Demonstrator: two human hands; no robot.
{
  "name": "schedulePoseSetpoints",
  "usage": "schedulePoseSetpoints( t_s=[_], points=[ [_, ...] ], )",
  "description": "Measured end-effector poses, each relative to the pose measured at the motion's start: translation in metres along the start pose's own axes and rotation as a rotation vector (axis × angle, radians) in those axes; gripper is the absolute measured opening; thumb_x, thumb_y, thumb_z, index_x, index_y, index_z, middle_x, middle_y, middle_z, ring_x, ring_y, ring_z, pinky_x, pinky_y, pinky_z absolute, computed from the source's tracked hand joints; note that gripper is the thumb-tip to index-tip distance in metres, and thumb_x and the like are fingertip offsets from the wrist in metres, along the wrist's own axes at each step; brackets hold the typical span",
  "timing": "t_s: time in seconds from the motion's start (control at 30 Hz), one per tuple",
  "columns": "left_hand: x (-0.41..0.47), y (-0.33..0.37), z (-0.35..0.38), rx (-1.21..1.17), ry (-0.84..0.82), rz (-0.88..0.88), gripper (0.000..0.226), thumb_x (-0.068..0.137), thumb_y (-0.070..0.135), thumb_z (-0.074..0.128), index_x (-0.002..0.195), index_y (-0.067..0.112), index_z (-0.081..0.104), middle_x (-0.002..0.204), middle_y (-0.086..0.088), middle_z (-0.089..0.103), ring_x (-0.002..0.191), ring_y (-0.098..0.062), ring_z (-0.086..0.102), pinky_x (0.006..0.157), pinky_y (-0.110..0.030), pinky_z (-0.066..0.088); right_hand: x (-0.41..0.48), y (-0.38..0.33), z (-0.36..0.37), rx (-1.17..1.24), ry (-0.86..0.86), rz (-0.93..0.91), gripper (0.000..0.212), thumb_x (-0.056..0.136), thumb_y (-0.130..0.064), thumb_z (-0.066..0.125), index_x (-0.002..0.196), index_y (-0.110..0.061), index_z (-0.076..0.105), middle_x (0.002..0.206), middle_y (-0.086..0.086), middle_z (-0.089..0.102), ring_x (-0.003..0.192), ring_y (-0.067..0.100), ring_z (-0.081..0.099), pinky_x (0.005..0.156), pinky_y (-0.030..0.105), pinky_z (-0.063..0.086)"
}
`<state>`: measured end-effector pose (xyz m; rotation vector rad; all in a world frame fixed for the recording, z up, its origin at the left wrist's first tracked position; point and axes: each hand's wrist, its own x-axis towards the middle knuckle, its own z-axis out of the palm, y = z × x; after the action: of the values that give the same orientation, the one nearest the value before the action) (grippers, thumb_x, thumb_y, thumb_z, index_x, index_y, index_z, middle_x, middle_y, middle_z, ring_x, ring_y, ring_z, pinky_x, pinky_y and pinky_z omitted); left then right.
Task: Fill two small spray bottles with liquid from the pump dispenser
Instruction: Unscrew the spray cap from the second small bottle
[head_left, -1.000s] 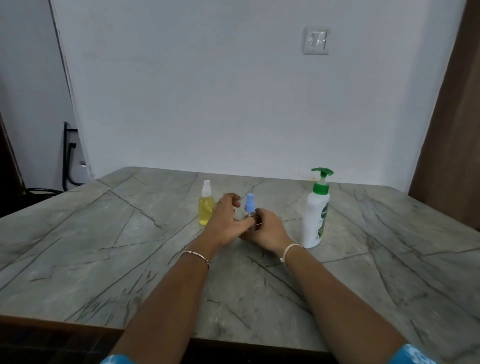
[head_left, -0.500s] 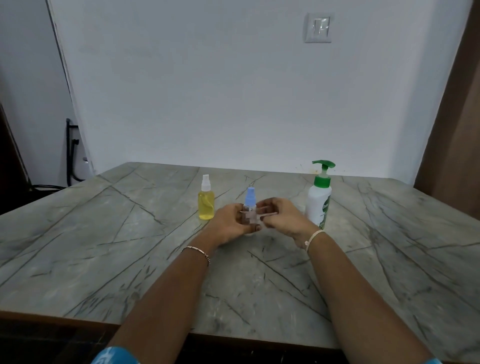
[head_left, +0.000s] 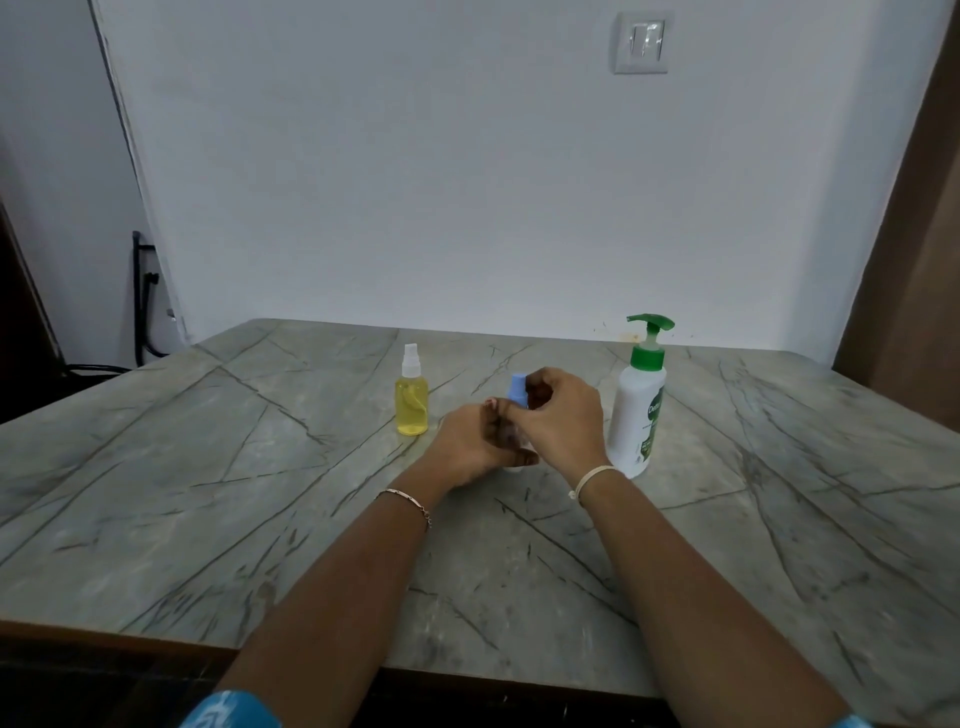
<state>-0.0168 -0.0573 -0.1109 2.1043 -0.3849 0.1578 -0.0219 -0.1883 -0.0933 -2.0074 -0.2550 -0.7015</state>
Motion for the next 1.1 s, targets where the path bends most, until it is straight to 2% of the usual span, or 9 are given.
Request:
schedulePoseSetpoints(
  t_s=[0.17, 0.37, 0.47, 0.57, 0.67, 0.77, 0.9, 1.0, 1.1],
  points=[
    [0.0, 0.001, 0.0, -0.033, -0.016, 0.002, 0.032, 0.071, 0.011, 0.081, 0.099, 0.013, 0.066, 0.093, -0.004, 0.073, 0.083, -0.012, 0.068, 0.084, -0.028, 0.054, 0.002, -0.003, 0.001, 0.007, -0.011, -0.003, 0.022, 0.076, -0.027, 0.081, 0.092, -0.015, 0.07, 0.08, -0.005, 0.065, 0.075, 0.012, 0.062, 0.074, 0.025, 0.054],
    [0.003, -0.004, -0.003, -0.094, -0.053, -0.043, 0.041, 0.07, 0.011, 0.083, 0.107, 0.006, 0.066, 0.096, -0.008, 0.074, 0.093, -0.02, 0.07, 0.092, -0.036, 0.053, 0.007, 0.006, -0.005, 0.188, -0.209, 0.028, 0.027, 0.083, -0.015, 0.075, 0.109, -0.009, 0.071, 0.099, 0.004, 0.073, 0.092, 0.016, 0.067, 0.085, 0.026, 0.055],
    [0.001, -0.002, -0.001, -0.15, -0.044, -0.07, 0.035, 0.07, 0.004, 0.082, 0.102, 0.002, 0.067, 0.096, -0.01, 0.074, 0.091, -0.021, 0.07, 0.091, -0.034, 0.054, 0.01, 0.009, -0.015, 0.325, -0.237, 0.08, 0.032, 0.077, -0.011, 0.08, 0.106, -0.008, 0.067, 0.097, 0.004, 0.07, 0.088, 0.015, 0.065, 0.08, 0.02, 0.055],
    [0.002, -0.001, 0.0, -0.193, -0.038, -0.089, 0.034, 0.07, 0.001, 0.081, 0.1, 0.003, 0.065, 0.097, -0.012, 0.072, 0.094, -0.023, 0.069, 0.089, -0.032, 0.055, 0.013, 0.015, -0.023, 0.338, -0.212, 0.079, 0.031, 0.073, -0.011, 0.083, 0.1, -0.011, 0.069, 0.092, 0.007, 0.072, 0.086, 0.017, 0.065, 0.08, 0.028, 0.056],
    [0.005, -0.003, 0.0, -0.19, -0.043, -0.101, 0.039, 0.068, 0.005, 0.083, 0.104, 0.004, 0.065, 0.1, -0.01, 0.073, 0.095, -0.022, 0.07, 0.092, -0.036, 0.054, 0.013, 0.013, -0.029, 0.365, -0.248, 0.104, 0.021, 0.083, -0.008, 0.075, 0.103, -0.009, 0.068, 0.086, 0.005, 0.072, 0.079, 0.011, 0.066, 0.073, 0.022, 0.052],
    [0.006, -0.006, 0.0, -0.162, -0.056, -0.084, 0.041, 0.068, 0.01, 0.084, 0.104, 0.006, 0.067, 0.096, -0.008, 0.074, 0.095, -0.022, 0.07, 0.095, -0.042, 0.052, 0.011, 0.01, -0.023, 0.388, -0.309, 0.101, 0.033, 0.082, -0.015, 0.076, 0.113, -0.011, 0.066, 0.094, 0.004, 0.072, 0.083, 0.007, 0.066, 0.069, 0.011, 0.049],
    [0.005, -0.006, -0.001, -0.12, -0.059, -0.05, 0.047, 0.07, 0.012, 0.083, 0.114, 0.007, 0.065, 0.099, -0.007, 0.074, 0.096, -0.022, 0.07, 0.096, -0.044, 0.051, 0.009, 0.012, -0.008, 0.25, -0.289, 0.007, 0.042, 0.079, -0.023, 0.079, 0.117, -0.017, 0.063, 0.106, 0.0, 0.07, 0.1, 0.014, 0.064, 0.085, 0.027, 0.053],
    [0.004, -0.004, -0.001, -0.172, -0.053, -0.08, 0.042, 0.068, 0.005, 0.083, 0.107, 0.003, 0.067, 0.095, -0.01, 0.074, 0.093, -0.023, 0.07, 0.094, -0.043, 0.053, 0.013, 0.014, -0.014, 0.204, -0.24, -0.001, 0.042, 0.076, -0.018, 0.081, 0.114, -0.013, 0.064, 0.099, 0.001, 0.067, 0.092, 0.015, 0.06, 0.084, 0.031, 0.052],
    [0.005, -0.004, -0.001, -0.219, -0.049, -0.118, 0.038, 0.065, 0.001, 0.084, 0.1, 0.002, 0.067, 0.093, -0.011, 0.074, 0.093, -0.025, 0.071, 0.093, -0.042, 0.053, 0.017, 0.014, -0.026, 0.282, -0.293, 0.022, 0.03, 0.078, -0.008, 0.078, 0.105, -0.012, 0.065, 0.093, 0.004, 0.067, 0.085, 0.015, 0.058, 0.08, 0.028, 0.053]
  ],
)
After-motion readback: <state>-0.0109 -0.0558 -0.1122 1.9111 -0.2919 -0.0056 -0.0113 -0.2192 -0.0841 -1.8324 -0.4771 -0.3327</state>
